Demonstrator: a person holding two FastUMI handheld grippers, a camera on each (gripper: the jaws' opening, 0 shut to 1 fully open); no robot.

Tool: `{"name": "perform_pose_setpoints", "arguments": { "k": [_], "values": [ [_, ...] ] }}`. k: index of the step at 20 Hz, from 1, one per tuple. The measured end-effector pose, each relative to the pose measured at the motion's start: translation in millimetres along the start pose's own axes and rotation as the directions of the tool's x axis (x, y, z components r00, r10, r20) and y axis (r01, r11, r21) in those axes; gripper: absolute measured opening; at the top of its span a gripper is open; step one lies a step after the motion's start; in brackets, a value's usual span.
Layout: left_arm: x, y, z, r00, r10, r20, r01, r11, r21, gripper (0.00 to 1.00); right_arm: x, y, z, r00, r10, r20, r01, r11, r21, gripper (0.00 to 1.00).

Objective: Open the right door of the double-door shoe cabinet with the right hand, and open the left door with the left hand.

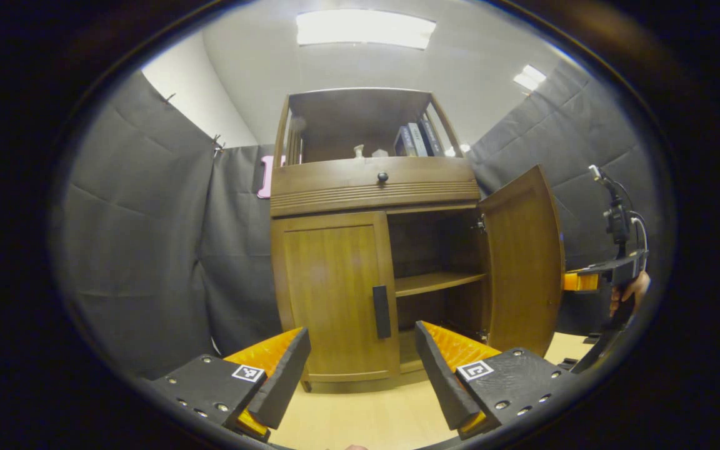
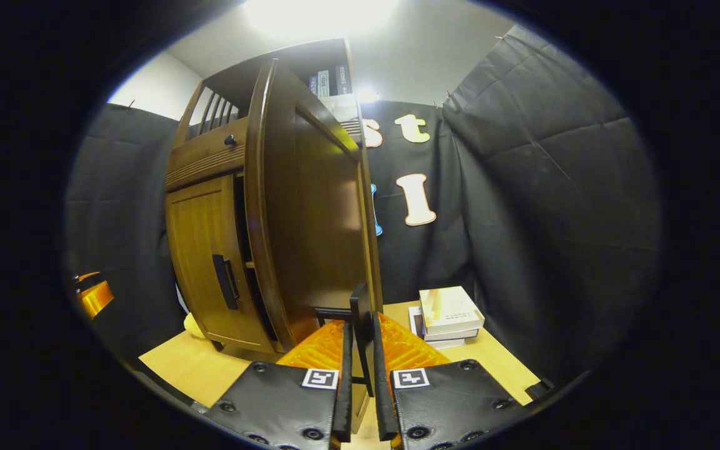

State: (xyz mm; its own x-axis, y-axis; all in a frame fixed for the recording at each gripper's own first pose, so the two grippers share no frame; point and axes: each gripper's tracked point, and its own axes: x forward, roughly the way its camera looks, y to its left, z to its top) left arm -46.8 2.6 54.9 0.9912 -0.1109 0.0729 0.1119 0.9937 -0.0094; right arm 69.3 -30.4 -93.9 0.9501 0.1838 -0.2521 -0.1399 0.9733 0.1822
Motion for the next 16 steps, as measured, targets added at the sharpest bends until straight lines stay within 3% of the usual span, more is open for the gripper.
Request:
{"name": "perform_pose_setpoints", "arguments": {
  "k": [1,2,5,6,10,13,14,15,16],
  "values": [
    [0,-1,0,1.0,-0.003,-0.003,0.003,1.0,0.0,0.95,0,-4,0,1.0,0.0,0.001,0.0,1.0,-0.001,0.16],
    [0,-1,2,1.0,-0.007,-0.006,0.007,1.0,0.003,0.95,-2,-8,0,1.0,0.001,0.003,-0.001,1.0,-0.002,0.07],
    [1,-1,0,1.0,-0.014,-0.012,0.014,1.0,0.027,0.95,-7,-22,-1,1.0,-0.026,0.014,0.027,0.999,-0.018,0.04],
    [1,-1,0,1.0,-0.016,-0.017,0.017,0.999,0.033,0.96,-8,-29,-2,0.999,-0.037,0.015,0.037,0.999,-0.021,0.13],
    [4,-3,-1,1.0,-0.025,-0.019,0.025,0.999,0.03,0.96,-22,-57,2,0.995,-0.097,0.028,0.097,0.995,-0.008,0.13],
    [6,-5,-2,0.999,-0.026,-0.022,0.026,1.0,0.015,0.96,-36,-62,9,0.995,-0.095,0.039,0.095,0.995,0.013,0.13],
    [7,-6,-1,1.0,-0.024,-0.02,0.024,1.0,0.007,0.95,-43,-66,12,0.993,-0.106,0.045,0.106,0.994,-0.001,0.04],
    [10,-8,-1,1.0,-0.017,-0.022,0.017,1.0,0.001,0.94,-48,-65,15,0.993,-0.103,0.052,0.104,0.994,-0.015,0.24],
    [11,-7,-1,1.0,-0.011,-0.028,0.011,1.0,-0.004,0.96,-56,-64,20,0.992,-0.105,0.064,0.107,0.994,-0.033,0.27]
  ]
}}
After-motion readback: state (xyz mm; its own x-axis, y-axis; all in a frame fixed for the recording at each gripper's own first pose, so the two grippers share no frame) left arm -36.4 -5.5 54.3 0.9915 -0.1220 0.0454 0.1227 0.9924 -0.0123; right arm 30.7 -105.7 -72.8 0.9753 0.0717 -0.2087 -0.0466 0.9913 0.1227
